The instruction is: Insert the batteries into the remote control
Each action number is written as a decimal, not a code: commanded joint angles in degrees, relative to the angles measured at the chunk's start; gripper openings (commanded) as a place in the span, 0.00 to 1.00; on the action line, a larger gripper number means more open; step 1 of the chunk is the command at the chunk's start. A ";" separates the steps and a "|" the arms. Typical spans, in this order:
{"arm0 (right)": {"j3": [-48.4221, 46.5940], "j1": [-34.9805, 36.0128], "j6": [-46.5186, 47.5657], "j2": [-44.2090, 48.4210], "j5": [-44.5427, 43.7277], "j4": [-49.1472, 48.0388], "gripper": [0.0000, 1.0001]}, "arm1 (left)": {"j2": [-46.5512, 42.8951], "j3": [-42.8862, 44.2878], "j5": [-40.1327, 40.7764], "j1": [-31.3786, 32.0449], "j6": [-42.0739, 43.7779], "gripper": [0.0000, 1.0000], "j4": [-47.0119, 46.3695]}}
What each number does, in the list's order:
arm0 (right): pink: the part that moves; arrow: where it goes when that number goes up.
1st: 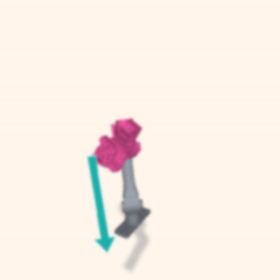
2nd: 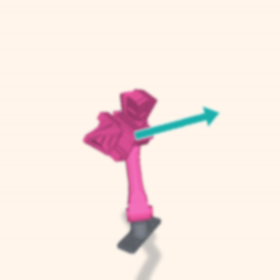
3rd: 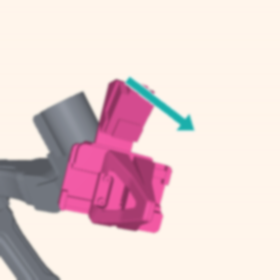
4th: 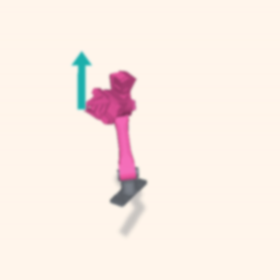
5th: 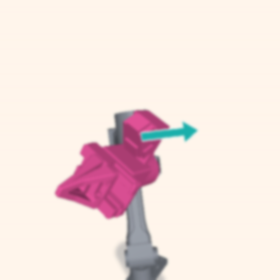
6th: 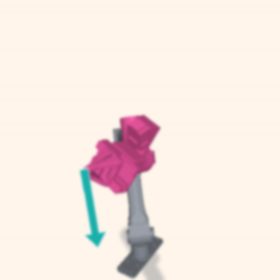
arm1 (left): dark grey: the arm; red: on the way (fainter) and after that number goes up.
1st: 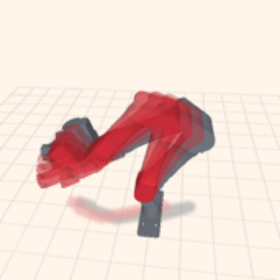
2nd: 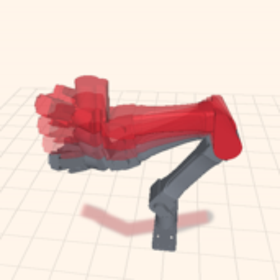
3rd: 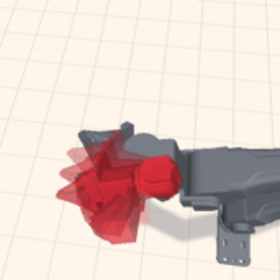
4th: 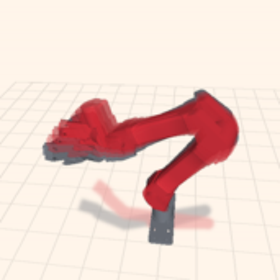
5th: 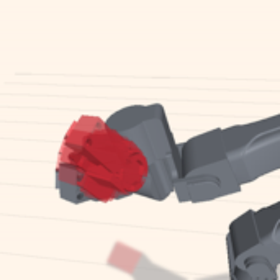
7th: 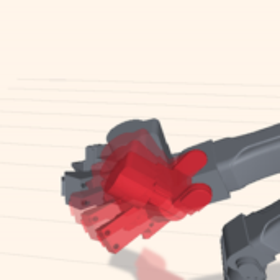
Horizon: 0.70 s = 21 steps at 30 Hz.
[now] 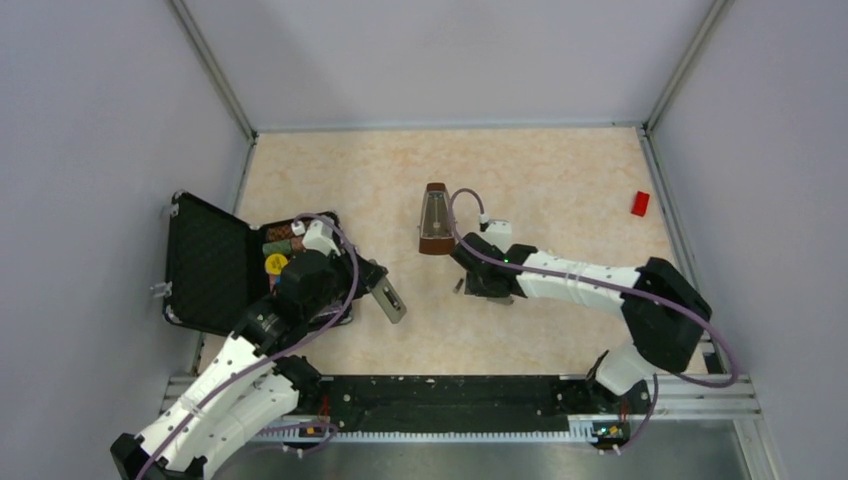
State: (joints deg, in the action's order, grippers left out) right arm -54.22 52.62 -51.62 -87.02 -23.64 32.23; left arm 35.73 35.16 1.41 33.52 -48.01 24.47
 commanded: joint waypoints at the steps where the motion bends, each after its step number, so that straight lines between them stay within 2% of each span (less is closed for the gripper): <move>1: -6.76 2.57 -7.36 -5.43 -5.11 -4.29 0.43 | -0.21 -0.64 2.94 -0.06 -0.63 0.00 -2.49; 7: -9.95 3.99 -13.43 -11.12 -7.89 -1.67 0.44 | 0.73 0.31 5.78 -0.39 -0.69 0.00 -0.77; 14: -14.90 5.26 -14.16 -18.17 -8.73 2.42 0.43 | -0.54 1.99 8.10 -0.60 1.05 0.00 2.50; 21: -16.91 7.18 -16.39 -21.97 -13.60 6.58 0.39 | -2.68 2.31 8.66 -0.71 1.70 0.00 5.02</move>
State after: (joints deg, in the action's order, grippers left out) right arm -68.60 58.72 -65.80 -107.39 -33.08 35.73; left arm 34.50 34.72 8.84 33.08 -47.59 29.17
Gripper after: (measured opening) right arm 0.402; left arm 0.322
